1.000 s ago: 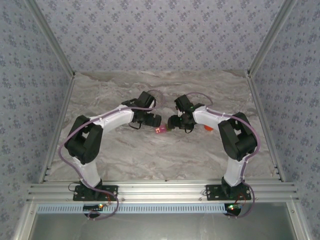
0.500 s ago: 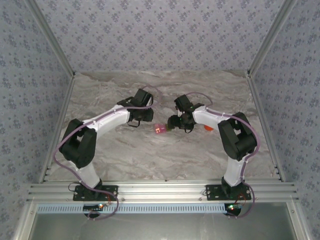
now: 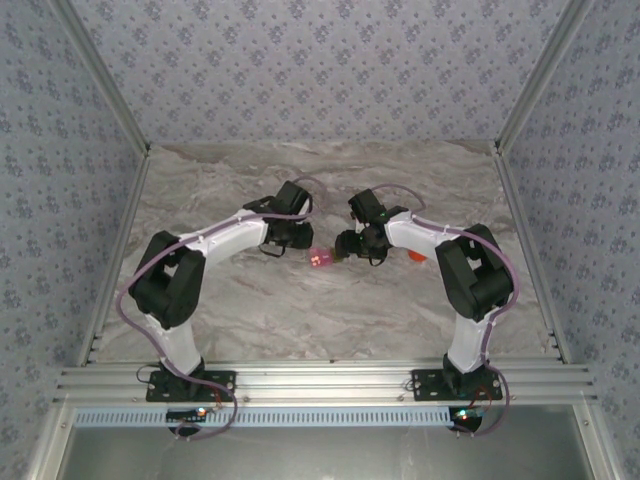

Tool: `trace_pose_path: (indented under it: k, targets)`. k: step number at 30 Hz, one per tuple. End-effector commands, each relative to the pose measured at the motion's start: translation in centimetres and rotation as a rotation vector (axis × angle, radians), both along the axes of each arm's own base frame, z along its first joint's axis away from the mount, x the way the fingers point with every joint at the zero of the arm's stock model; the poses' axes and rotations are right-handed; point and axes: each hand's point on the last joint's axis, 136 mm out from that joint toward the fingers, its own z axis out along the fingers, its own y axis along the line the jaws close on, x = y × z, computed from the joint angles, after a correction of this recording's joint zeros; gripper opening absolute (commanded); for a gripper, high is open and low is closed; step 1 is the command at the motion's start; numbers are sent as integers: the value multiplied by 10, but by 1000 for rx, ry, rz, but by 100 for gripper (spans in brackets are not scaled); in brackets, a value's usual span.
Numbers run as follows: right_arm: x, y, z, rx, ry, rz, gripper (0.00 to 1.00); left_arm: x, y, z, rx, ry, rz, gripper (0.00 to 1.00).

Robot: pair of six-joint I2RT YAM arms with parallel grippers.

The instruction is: Sort the pills into containers

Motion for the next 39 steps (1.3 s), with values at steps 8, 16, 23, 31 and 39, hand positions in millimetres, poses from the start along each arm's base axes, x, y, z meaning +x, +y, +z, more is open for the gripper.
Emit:
trace_pose_path:
  k: [8,16,23,31,39]
  targets:
    - [-5,-5,-14,-48,39,-5,70,-12,-24,-1,-33,35,-54,24]
    - [-7,-5,-14,-51,42,-5,70,-23,-26,-2,-38,40,-64,23]
    - [-7,-6,-16,-54,47,-4,70,-32,-28,-8,-37,52,-71,23]
    - [2,-1,-7,-42,22,-7,70,-40,-25,-12,-28,63,-69,23]
    - [2,-1,-7,-43,24,-6,70,-48,-18,-19,-13,73,-71,22]
